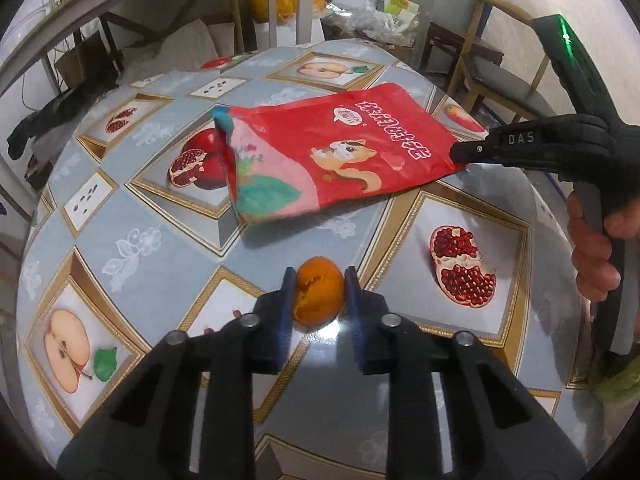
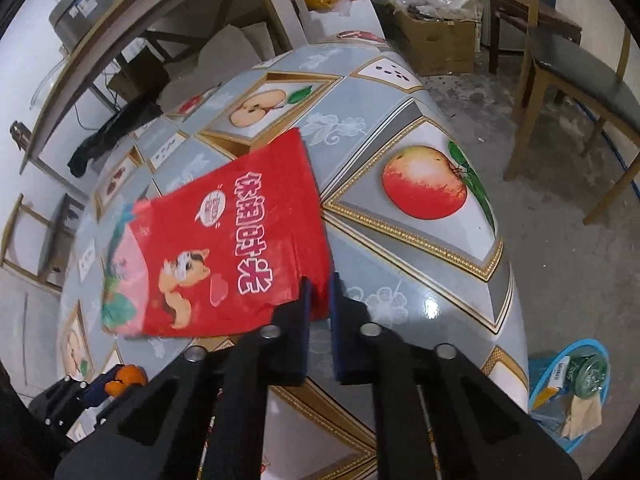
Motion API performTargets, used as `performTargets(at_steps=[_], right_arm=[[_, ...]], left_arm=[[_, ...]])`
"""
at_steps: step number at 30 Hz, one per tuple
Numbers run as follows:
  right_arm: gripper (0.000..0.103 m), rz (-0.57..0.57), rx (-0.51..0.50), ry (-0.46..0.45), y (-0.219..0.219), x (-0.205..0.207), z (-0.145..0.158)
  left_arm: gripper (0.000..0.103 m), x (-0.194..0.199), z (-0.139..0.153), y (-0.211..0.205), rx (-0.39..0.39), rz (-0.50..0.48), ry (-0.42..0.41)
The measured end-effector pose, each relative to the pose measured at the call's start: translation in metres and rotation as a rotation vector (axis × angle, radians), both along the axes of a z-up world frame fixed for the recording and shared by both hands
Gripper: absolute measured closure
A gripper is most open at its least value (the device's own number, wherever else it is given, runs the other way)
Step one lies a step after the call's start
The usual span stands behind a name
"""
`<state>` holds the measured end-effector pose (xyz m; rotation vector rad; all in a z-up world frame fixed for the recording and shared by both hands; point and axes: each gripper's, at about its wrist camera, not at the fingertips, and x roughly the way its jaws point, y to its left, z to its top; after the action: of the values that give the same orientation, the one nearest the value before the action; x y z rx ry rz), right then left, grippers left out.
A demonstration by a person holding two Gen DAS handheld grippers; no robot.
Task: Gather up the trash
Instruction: 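Grasp the orange with the left gripper while the right gripper grasps the red bag's edge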
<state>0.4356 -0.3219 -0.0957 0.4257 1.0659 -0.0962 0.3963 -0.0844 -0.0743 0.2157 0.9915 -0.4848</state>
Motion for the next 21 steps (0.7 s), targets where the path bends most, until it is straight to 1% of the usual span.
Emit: performTargets(at_steps=[5,12,18,21], right_arm=[[0.099,0.045,-0.030,0.008,0.008,-0.013,0.001],[0.100,0.115,-0.031,0.019,0.018,-0.054,0.004],[0.100,0.216,-0.068,0.025,0.033,-0.110,0.009],[0.100,0.253,-0.073,0.031,0.038,-0.140,0.010]], left_arm=[[0.089,-0.011,0.004,0.010,-0.009,0.002,0.013],[0.090,-0.037,0.012,0.036,-0.061,0.039,0.037],[0.090,-0.073,0.024,0.063,-0.133,0.060,0.056],[0.090,-0.098,0.033,0.080,-0.172,0.074,0.057]])
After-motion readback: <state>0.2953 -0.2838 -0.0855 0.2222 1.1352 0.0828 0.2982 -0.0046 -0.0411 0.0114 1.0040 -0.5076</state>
